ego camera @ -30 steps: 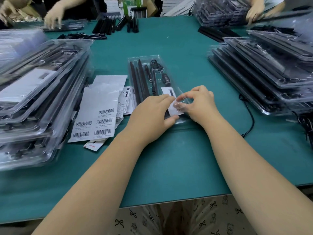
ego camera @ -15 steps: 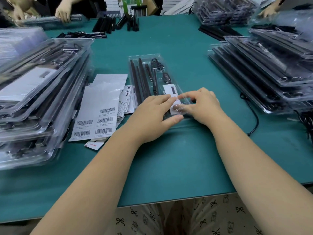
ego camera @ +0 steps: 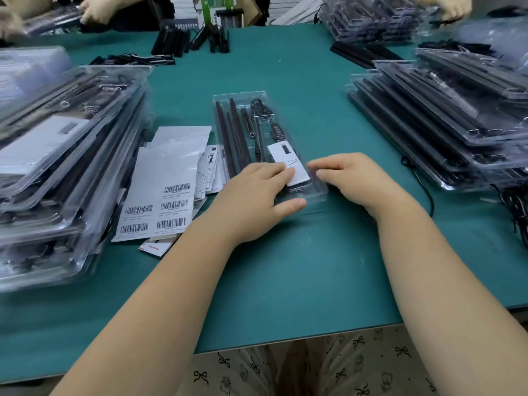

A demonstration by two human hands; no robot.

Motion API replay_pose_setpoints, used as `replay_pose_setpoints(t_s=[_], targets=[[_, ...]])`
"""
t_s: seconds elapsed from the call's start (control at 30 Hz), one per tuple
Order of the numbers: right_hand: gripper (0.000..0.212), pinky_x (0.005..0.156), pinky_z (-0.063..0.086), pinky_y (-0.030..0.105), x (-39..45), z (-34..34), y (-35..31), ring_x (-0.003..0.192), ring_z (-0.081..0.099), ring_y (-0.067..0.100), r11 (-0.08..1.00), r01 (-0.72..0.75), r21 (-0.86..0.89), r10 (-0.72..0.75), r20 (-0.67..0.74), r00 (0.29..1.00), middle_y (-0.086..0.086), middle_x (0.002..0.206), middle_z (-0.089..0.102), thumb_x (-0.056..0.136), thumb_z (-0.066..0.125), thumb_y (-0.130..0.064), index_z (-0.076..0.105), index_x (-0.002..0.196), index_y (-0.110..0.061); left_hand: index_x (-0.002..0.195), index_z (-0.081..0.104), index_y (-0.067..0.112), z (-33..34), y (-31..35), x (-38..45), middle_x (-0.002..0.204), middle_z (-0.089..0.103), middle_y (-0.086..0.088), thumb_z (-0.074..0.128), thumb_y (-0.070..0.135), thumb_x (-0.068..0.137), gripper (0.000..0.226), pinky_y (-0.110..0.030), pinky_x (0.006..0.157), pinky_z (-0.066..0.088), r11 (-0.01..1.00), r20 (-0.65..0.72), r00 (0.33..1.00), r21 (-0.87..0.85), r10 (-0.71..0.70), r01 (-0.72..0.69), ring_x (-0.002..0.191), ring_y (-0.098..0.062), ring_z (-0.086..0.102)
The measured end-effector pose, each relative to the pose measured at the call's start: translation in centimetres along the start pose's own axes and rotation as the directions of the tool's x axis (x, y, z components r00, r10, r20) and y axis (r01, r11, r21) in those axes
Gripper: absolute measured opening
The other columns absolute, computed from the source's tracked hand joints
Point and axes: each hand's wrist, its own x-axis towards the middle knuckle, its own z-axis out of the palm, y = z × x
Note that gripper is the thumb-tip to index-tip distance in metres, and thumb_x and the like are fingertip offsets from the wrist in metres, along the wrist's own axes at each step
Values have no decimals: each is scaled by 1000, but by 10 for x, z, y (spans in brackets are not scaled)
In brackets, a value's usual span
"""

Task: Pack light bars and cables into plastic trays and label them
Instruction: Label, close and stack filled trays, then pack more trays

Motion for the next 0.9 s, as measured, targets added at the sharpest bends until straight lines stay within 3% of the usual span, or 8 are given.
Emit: replay_pose_setpoints(t_s=[0.07,0.13,0.23,0.37,0.43,0.57,0.73,0.9], targets=[[25,63,43,14,-2,-7,0,67,62,-3,992,-47,115,53,-42,998,-13,86,69,85,62,-14,61,99,-35,150,27,26,1,1,0,155,26,9,36,61,92,68,-23,112,10,999,-5,1000,44,10,-9,140,-13,18],[9,49,39,18,-7,-12,-4,50,55,5,984,-150,94,149,16,989,-3,80,70,83,64,-29,65,90,-23,150,25,25,3,0,0,156,24,8,34,62,92,70,-23,112,8,997,-8,1000,82,14,-14,140,-13,17],[49,50,39,26,-12,-10,-10,50,52,15,944,-249,-217,276,109,955,0,73,72,66,64,-63,68,81,-17,152,14,26,7,1,0,160,8,5,27,68,88,77,-34,117,-2,989,47,999,149,-7,0,146,-17,4],[48,45,37,21,-10,9,-18,34,47,10,894,-236,-380,282,68,957,1,47,62,70,65,-59,63,66,-11,152,13,26,8,2,2,161,4,6,32,61,92,71,-44,118,1,992,79,996,124,-43,33,148,-24,2],[38,37,33,16,-8,14,-20,29,41,8,929,-299,-217,324,91,942,-4,39,55,77,65,-47,61,66,-11,152,12,24,10,4,3,161,6,5,30,56,95,68,-44,117,4,990,56,997,133,-44,36,147,-26,6],[31,34,35,12,-10,11,-25,34,47,7,900,-402,170,366,208,907,3,54,66,85,64,-35,66,74,-6,153,9,21,11,9,8,161,8,3,25,53,97,66,-44,116,4,992,6,998,106,-66,65,147,-28,7],[28,35,37,12,-10,11,-28,36,49,6,890,-413,196,355,270,895,3,53,65,88,61,-31,65,72,-8,153,9,21,13,10,9,161,8,2,26,52,97,66,-44,116,5,992,-11,998,104,-68,68,146,-27,8],[19,35,39,13,-12,13,-26,36,51,5,878,-401,262,355,207,912,2,48,62,88,64,-22,61,76,-7,153,11,21,14,13,10,161,8,3,27,53,97,66,-44,116,5,992,-24,997,104,-72,74,146,-27,8]])
